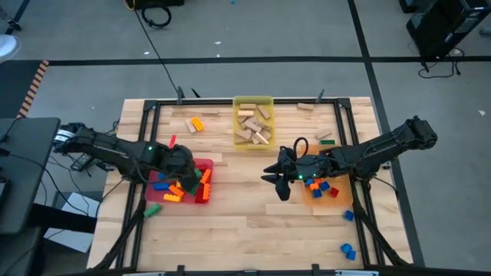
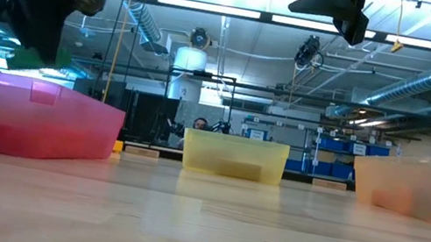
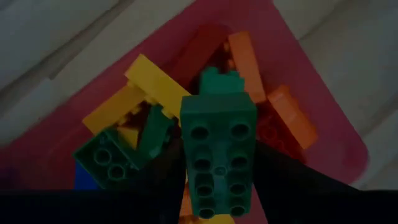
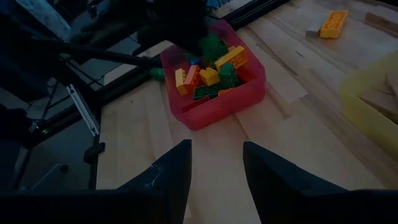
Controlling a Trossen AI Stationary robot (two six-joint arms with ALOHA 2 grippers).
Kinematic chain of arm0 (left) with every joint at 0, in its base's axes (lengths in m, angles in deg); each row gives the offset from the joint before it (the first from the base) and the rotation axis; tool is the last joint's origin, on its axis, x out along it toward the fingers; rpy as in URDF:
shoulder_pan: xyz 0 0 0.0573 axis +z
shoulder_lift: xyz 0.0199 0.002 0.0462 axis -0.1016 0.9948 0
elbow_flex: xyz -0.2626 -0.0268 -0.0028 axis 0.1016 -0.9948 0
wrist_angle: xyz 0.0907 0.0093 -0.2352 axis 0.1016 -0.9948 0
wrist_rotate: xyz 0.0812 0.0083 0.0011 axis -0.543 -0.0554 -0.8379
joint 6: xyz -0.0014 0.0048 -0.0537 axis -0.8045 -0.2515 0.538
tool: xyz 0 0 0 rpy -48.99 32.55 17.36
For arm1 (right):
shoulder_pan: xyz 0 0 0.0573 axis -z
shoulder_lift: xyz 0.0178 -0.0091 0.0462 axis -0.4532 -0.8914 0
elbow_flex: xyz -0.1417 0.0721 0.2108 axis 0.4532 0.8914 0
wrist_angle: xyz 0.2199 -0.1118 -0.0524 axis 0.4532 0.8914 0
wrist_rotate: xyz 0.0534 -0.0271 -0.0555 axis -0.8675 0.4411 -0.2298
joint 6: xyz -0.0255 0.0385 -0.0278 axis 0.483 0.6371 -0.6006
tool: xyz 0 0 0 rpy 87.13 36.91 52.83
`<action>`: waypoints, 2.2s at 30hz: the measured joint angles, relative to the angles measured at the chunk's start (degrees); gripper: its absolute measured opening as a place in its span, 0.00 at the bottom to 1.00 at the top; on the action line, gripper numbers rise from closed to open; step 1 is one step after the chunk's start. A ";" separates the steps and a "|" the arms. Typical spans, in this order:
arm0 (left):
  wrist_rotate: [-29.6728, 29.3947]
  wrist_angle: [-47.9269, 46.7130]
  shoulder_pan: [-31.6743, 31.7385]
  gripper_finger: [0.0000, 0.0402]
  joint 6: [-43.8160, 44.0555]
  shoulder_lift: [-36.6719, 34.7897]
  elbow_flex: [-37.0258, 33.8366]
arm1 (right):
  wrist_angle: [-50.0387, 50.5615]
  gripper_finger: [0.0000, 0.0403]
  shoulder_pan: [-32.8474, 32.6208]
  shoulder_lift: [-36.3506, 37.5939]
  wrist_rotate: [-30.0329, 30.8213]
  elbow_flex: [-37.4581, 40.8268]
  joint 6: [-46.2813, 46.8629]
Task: Sort blocks by size
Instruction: Put the 3 stud green game piece into the pink bin, then put the wooden block into the yellow bin
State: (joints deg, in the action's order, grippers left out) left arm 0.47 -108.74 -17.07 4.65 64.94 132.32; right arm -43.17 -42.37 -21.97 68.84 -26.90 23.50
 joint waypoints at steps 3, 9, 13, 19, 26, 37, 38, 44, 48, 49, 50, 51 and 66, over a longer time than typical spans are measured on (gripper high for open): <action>-0.16 -0.02 0.08 0.48 -1.28 0.15 -0.01 | 0.00 0.39 0.01 0.00 1.41 0.00 0.02; -0.18 -0.07 0.08 0.59 -1.26 0.15 -0.01 | 0.02 0.39 0.02 0.00 2.88 0.00 0.02; -0.16 1.13 0.39 0.63 -1.23 0.15 -0.01 | 0.00 0.39 0.08 0.00 2.91 0.00 -0.55; -0.34 5.00 3.14 0.64 -1.54 0.15 1.27 | 0.00 0.39 0.44 0.00 2.91 0.00 -1.35; -0.58 9.72 6.33 0.64 -5.39 0.13 3.40 | 0.00 0.39 0.59 0.00 2.93 0.00 -1.11; -17.96 13.72 8.58 0.64 7.30 0.13 3.40 | 0.02 0.39 0.59 -0.02 2.93 0.00 -1.53; -18.69 12.65 9.39 0.64 10.17 0.13 3.40 | 0.01 0.39 0.59 0.00 2.93 0.00 -1.58; -19.48 11.68 17.07 0.64 14.05 0.18 1.87 | 0.02 0.39 0.55 0.00 2.62 0.00 -2.91; -19.55 11.56 23.87 0.64 15.58 0.55 1.19 | 0.04 0.39 0.55 -0.01 2.47 0.00 -3.09; -19.50 11.55 25.62 0.64 15.68 1.13 1.17 | 0.02 0.39 0.55 0.00 2.46 0.00 -3.31; -19.04 11.81 27.32 0.64 15.67 1.70 1.17 | 0.02 0.39 0.55 -0.01 2.45 0.00 -3.62; -18.12 11.77 28.90 0.64 15.58 2.31 1.17 | 0.03 0.39 0.54 -0.02 2.43 0.00 -3.94; -5.98 15.62 43.98 0.64 10.78 17.09 1.15 | 1.91 0.39 0.50 -0.02 1.38 0.02 -4.54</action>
State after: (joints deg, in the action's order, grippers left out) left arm -5.51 -93.12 26.90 15.44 82.03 133.47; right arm -41.27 -41.87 -21.99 70.22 -26.88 18.96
